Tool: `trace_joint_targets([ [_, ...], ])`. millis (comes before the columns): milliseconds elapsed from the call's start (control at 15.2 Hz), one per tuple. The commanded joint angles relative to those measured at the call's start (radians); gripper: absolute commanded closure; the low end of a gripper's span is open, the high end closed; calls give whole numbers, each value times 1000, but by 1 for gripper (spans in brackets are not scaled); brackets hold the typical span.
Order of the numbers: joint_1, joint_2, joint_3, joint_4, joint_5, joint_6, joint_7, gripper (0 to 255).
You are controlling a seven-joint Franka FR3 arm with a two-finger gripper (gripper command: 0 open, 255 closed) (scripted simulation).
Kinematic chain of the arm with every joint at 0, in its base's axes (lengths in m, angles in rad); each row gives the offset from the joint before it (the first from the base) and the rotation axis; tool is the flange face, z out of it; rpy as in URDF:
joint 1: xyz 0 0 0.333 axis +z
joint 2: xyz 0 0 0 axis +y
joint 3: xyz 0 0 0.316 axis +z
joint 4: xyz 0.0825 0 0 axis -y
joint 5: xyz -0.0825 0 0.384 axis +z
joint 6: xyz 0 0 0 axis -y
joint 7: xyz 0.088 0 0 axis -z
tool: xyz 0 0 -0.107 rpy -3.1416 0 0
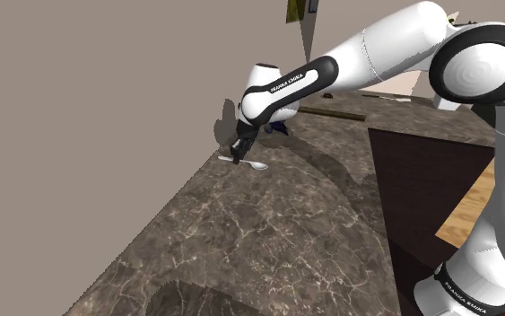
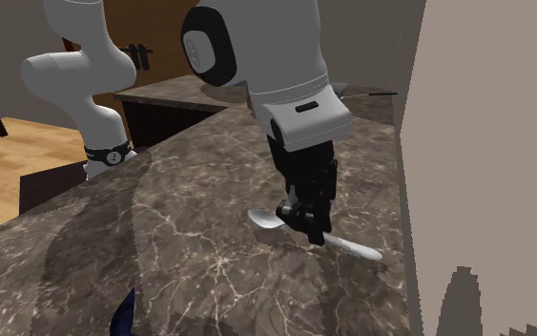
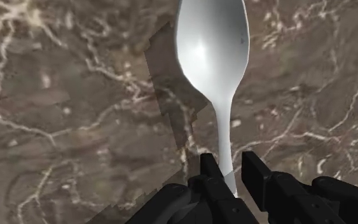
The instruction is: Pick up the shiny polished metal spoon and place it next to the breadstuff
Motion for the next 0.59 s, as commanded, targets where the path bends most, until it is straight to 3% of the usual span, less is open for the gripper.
trace_joint_targets([
  [0, 0, -14, -2, 5, -3, -19, 4, 255],
  [528, 2, -61, -8, 47, -18, -106, 24, 255],
])
